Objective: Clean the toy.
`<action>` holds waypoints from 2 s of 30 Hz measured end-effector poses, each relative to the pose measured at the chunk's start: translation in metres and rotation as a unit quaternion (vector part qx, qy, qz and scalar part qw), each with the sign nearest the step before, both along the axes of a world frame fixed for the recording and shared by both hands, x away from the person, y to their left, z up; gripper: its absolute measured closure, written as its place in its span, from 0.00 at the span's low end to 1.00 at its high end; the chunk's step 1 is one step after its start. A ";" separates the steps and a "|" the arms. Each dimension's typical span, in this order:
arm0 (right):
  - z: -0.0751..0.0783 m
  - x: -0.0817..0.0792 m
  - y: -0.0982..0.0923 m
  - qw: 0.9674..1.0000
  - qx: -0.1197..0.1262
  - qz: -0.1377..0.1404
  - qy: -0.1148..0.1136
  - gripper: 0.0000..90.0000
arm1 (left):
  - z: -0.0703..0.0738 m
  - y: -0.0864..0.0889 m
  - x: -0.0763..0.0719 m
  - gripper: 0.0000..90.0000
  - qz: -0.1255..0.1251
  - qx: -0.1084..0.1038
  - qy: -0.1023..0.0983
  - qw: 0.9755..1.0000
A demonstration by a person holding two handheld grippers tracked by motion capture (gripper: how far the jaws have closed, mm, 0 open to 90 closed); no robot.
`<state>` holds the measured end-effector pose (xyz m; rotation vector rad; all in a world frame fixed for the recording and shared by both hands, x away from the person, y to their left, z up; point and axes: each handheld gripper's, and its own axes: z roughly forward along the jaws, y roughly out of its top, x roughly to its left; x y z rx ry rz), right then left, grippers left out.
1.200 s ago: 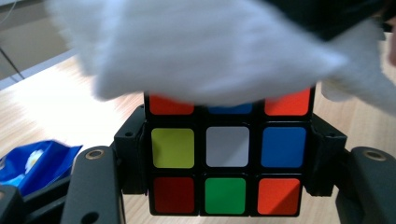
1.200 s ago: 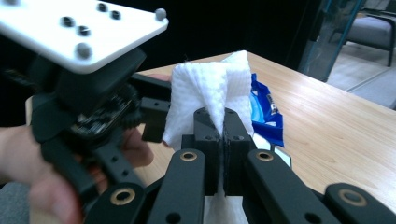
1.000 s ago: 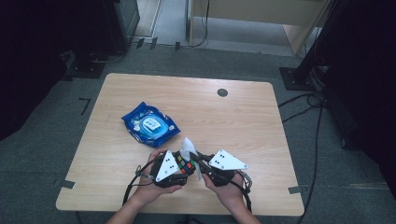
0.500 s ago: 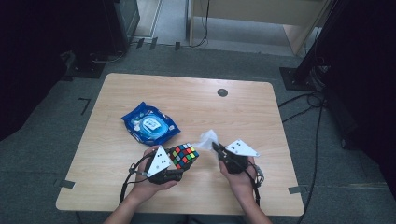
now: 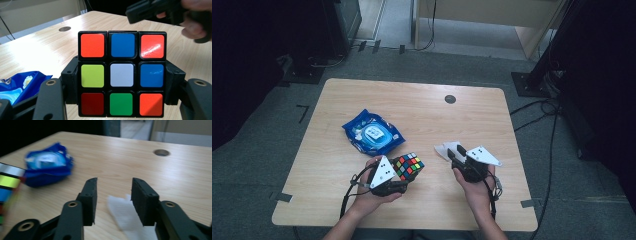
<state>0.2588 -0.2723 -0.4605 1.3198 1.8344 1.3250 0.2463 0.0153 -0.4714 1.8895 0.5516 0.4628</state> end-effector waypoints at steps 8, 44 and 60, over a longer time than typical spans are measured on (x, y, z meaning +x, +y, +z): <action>0.023 -0.022 0.041 0.991 0.088 0.104 0.020 0.47 | 0.000 -0.002 -0.001 0.38 -0.001 0.000 -0.001 1.000; 0.019 -0.015 0.039 0.965 0.181 0.122 0.142 0.38 | -0.007 -0.005 -0.006 0.35 -0.071 0.040 -0.035 0.996; 0.015 -0.017 0.051 0.961 0.169 0.151 0.158 0.38 | -0.008 -0.014 -0.013 0.30 -0.054 0.062 -0.056 0.995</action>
